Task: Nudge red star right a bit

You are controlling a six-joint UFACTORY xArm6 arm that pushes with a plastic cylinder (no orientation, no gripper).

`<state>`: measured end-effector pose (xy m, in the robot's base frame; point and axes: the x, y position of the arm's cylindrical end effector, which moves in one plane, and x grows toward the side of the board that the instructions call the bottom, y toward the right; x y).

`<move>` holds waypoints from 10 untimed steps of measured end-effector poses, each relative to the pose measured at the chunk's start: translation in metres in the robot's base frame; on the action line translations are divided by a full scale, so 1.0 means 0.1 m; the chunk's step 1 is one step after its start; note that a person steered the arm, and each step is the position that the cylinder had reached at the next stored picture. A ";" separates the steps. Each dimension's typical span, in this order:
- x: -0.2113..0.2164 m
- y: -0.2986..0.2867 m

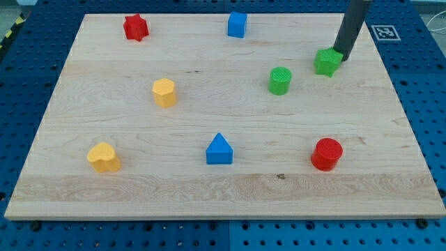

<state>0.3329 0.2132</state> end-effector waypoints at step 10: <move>0.10 -0.57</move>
<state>0.3426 0.1560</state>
